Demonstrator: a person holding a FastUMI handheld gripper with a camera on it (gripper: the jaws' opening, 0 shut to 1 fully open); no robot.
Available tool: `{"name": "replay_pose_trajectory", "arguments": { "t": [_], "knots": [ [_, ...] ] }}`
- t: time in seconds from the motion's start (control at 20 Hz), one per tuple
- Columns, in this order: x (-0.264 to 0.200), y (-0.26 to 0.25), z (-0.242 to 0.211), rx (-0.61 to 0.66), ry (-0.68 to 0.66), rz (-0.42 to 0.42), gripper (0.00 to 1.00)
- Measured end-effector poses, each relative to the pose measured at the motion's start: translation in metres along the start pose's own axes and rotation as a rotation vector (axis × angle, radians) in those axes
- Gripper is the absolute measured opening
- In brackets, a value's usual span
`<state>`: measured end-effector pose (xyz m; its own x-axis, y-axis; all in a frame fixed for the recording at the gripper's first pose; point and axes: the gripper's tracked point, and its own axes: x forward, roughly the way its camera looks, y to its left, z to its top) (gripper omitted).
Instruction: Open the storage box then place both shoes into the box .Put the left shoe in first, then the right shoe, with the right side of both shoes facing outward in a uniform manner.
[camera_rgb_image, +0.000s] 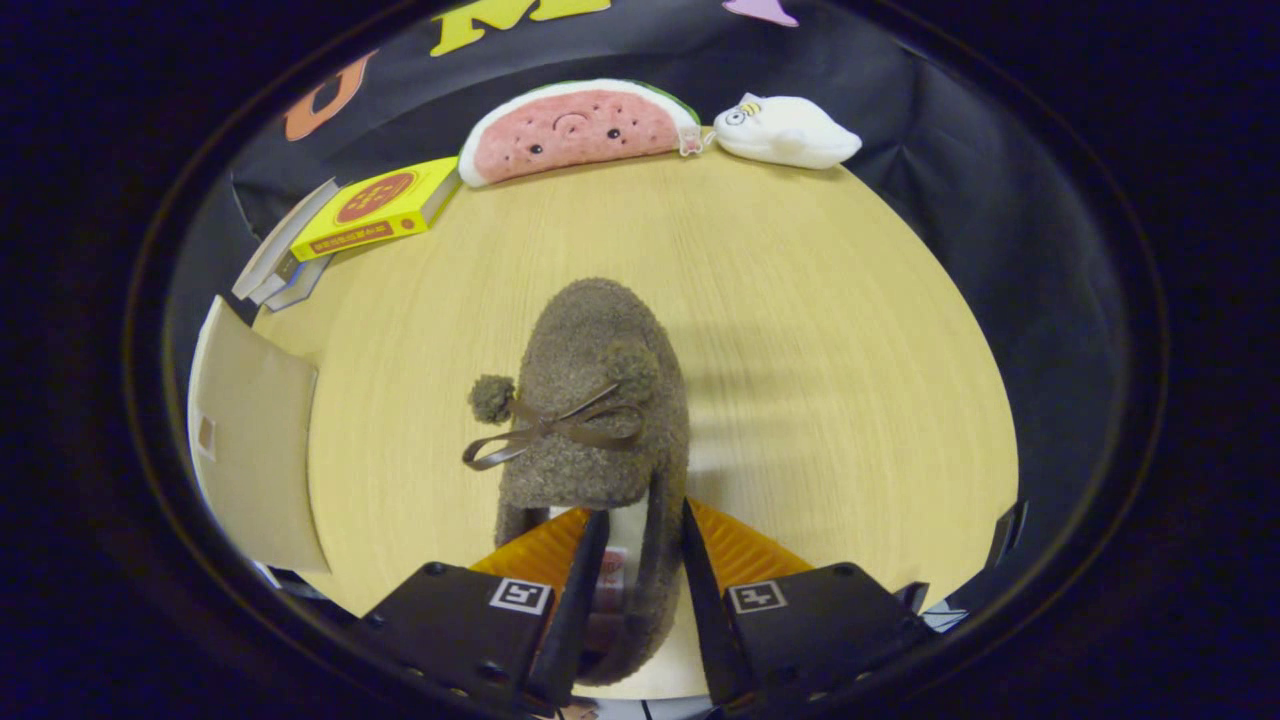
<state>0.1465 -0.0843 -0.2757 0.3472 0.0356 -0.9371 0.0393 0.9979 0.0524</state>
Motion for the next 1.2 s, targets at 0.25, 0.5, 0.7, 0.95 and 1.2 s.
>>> {"name": "replay_pose_trajectory", "arguments": {
  "t": [0.25, 0.5, 0.7, 0.95, 1.2],
  "knots": [
    [-0.006, -0.003, 0.002, 0.050, -0.027, -0.006, 0.41],
    [-0.012, -0.011, 0.000, 0.125, -0.022, -0.058, 0.02],
    [-0.029, 0.003, -0.006, 0.193, 0.011, 0.011, 0.01],
    [-0.078, 0.022, -0.002, 0.271, 0.011, 0.080, 0.01],
    [-0.143, 0.060, 0.012, 0.246, -0.051, 0.101, 0.01]
  ]
}}
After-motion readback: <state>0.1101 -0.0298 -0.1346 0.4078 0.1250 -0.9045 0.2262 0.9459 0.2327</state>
